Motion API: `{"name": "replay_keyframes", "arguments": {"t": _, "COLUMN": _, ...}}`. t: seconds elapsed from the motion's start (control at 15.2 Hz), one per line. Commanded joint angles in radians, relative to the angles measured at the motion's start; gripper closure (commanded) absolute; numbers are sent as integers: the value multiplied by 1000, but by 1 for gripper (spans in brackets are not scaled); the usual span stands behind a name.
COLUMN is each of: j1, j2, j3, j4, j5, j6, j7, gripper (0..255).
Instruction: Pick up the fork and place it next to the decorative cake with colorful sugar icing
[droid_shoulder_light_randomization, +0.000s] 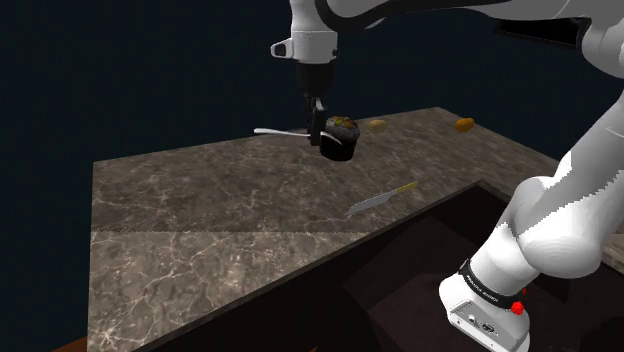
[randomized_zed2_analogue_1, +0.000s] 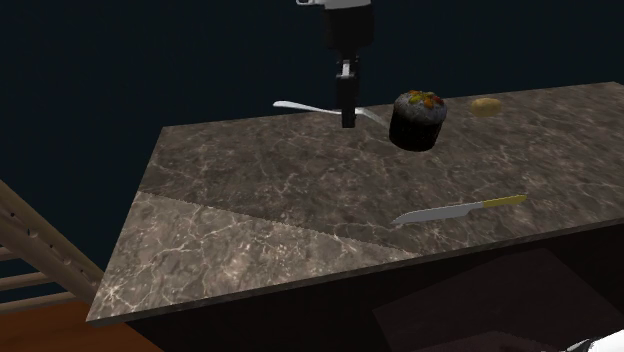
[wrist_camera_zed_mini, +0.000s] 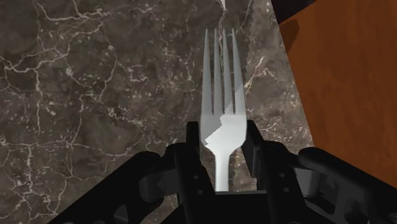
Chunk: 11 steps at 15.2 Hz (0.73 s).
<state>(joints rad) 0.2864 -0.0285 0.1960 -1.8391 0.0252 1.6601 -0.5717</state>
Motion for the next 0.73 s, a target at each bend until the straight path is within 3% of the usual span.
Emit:
{"name": "replay_keyframes", "arguments": {"t": 0.0, "j1": -20, "j2": -43, "j3": -21, "j4": -46, "j5": 1, "j6": 3, "j7": -44, "gripper": 255}}
{"name": "replay_keyframes", "arguments": {"t": 0.66, "j1": -120, "j2": -214, "j3": -155, "j4": -231, "j5": -37, "j6": 18, "j7": -271, "gripper": 255}}
